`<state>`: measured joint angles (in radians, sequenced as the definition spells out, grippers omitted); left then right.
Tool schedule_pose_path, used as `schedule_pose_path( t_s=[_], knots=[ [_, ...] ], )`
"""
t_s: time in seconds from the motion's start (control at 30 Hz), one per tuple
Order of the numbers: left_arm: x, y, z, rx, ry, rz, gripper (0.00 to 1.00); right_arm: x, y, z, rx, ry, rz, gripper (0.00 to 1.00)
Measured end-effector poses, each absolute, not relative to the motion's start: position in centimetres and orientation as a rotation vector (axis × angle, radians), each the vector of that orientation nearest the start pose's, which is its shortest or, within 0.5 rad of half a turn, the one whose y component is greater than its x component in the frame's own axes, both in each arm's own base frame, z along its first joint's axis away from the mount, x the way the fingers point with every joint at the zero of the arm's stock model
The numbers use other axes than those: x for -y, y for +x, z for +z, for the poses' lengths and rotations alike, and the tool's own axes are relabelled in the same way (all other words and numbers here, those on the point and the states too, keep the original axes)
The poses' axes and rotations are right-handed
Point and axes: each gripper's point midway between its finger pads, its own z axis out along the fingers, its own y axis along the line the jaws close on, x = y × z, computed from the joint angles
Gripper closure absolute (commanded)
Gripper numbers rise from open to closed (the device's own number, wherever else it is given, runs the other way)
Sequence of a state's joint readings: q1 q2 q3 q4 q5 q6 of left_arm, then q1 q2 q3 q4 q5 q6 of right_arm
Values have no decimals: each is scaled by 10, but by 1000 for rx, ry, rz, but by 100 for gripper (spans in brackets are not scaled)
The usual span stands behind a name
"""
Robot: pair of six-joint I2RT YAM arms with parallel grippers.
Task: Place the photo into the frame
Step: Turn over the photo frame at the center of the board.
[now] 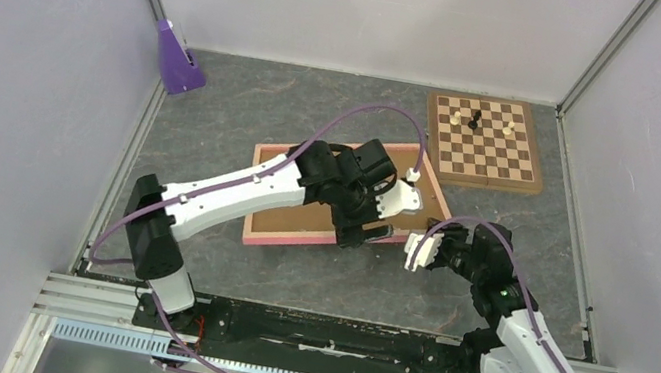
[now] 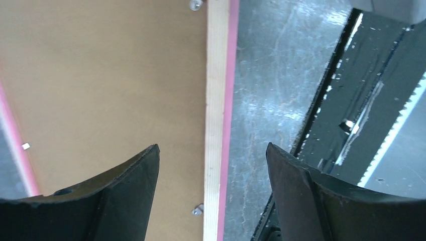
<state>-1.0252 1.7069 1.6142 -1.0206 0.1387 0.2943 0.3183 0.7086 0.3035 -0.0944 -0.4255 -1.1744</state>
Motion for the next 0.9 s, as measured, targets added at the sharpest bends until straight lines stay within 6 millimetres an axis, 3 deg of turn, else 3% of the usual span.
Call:
schedule_pose_path(
  t_s=[0.17, 0.33, 0.5, 0.7, 0.9],
  knots=[
    [321, 203, 208, -2026, 1648, -302, 15, -133, 256, 130, -1315, -1529, -20, 100],
    [312, 218, 243, -1916, 1628, -202, 15, -149, 263, 169, -1326, -1477, 81, 100],
    [296, 229, 265, -1822, 1635, -82, 11, -164, 266, 203, -1337, -1415, 184, 100],
    [281, 245, 288, -1700, 1629, 51, 8, -174, 267, 218, -1393, -1384, 290, 100],
    [270, 264, 293, -1645, 1666, 126, 8, -183, 266, 227, -1430, -1354, 386, 100]
  ],
)
